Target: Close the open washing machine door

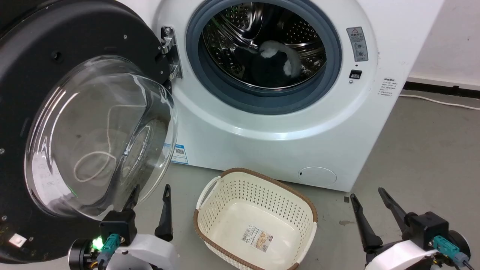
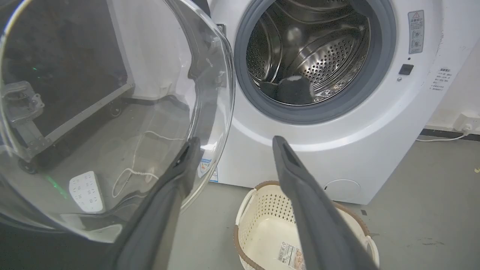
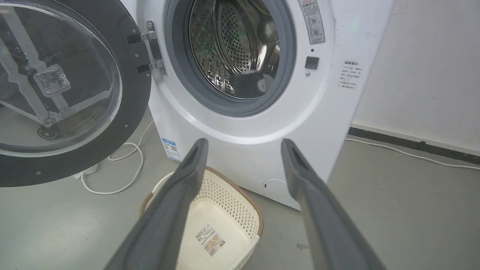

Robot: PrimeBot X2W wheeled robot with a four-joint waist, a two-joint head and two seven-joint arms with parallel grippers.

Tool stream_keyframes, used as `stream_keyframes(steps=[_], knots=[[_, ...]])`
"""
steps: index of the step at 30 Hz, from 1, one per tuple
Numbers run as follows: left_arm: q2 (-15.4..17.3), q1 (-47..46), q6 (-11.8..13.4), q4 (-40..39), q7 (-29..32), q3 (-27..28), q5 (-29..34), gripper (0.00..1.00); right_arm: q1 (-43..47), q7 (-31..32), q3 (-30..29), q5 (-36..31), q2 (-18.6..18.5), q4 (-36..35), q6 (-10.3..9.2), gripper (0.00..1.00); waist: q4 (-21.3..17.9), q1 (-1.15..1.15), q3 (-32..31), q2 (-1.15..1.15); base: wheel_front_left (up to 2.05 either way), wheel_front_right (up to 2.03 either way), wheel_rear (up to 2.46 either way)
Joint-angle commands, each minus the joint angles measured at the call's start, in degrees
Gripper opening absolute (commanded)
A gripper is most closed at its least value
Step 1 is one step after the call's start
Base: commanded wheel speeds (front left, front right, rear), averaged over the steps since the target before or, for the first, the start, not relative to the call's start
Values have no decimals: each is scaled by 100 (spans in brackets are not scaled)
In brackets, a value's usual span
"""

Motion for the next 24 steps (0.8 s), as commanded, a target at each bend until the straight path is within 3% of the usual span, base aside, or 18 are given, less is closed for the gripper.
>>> stream_keyframes(steps=[1, 23, 24], knots=[[0, -17, 33, 23, -58, -20, -55, 100, 65, -54, 15, 65, -3, 24, 1, 100, 1, 0, 0, 0, 0, 0, 0], [0, -46, 80, 197, -369, -224, -401, 100, 152, -365, 85, 404, -5, 192, 2, 100, 38, 0, 9, 0, 0, 0, 0], [0, -46, 85, 193, -381, -221, -436, 34, 157, -377, 89, 420, -5, 197, 2, 100, 39, 0, 8, 0, 0, 0, 0]])
